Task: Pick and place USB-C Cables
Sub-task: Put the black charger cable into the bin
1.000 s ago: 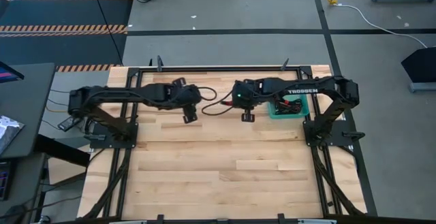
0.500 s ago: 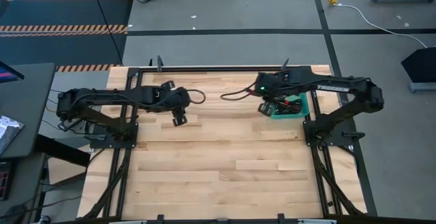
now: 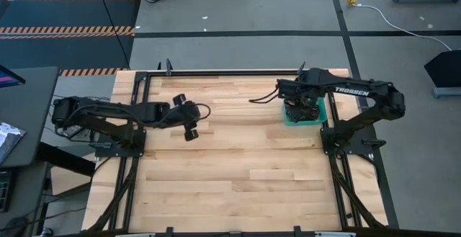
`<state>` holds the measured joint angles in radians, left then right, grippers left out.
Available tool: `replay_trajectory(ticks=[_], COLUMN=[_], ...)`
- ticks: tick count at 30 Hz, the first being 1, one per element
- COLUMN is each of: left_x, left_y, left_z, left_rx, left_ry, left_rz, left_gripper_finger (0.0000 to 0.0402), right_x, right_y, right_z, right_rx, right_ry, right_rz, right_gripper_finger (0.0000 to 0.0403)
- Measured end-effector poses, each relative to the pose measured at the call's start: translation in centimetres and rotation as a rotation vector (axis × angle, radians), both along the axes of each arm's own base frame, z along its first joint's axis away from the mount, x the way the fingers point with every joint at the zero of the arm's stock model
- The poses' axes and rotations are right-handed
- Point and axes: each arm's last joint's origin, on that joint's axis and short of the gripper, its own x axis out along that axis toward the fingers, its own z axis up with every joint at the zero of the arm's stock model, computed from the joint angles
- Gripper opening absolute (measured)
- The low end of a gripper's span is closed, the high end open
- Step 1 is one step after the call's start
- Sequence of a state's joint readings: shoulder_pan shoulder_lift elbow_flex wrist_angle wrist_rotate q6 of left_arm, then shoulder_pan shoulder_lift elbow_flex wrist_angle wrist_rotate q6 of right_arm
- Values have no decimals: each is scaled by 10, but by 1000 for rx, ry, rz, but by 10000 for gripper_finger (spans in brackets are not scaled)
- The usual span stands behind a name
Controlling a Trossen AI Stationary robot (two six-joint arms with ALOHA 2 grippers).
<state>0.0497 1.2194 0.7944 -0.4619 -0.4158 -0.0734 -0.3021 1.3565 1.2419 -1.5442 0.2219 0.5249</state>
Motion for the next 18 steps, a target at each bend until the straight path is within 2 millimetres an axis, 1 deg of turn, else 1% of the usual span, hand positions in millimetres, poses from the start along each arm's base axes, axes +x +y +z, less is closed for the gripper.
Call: replay_trajectory(ticks=[3,7,9,12,14,18], left_x=[-6,-13,-18,-22,-25,-32], left_y=[-5,-9,-12,-18,-23,-26], left_z=[-5,-7,-8,-11,-17,-31], left_rx=[1,-14,-33,-53,-63,-75], left_ry=[-58,-128,-134,-151,-144,-120], left_rz=[-24,-27,-21,-31,-45,-27], left_gripper_finger=[142,142,142,142,142,142], right_x=[1,2,2,1,2,2], right_y=[-4,-7,-8,-11,-13,-14], right_z=[-3,-6,-7,-8,-9,-10], right_rx=[39,77,118,135,97,87], right_ry=[7,28,21,22,40,53], right_rz=[-28,-66,-84,-102,-77,-67], right_gripper_finger=[21,21,21,22,37,97])
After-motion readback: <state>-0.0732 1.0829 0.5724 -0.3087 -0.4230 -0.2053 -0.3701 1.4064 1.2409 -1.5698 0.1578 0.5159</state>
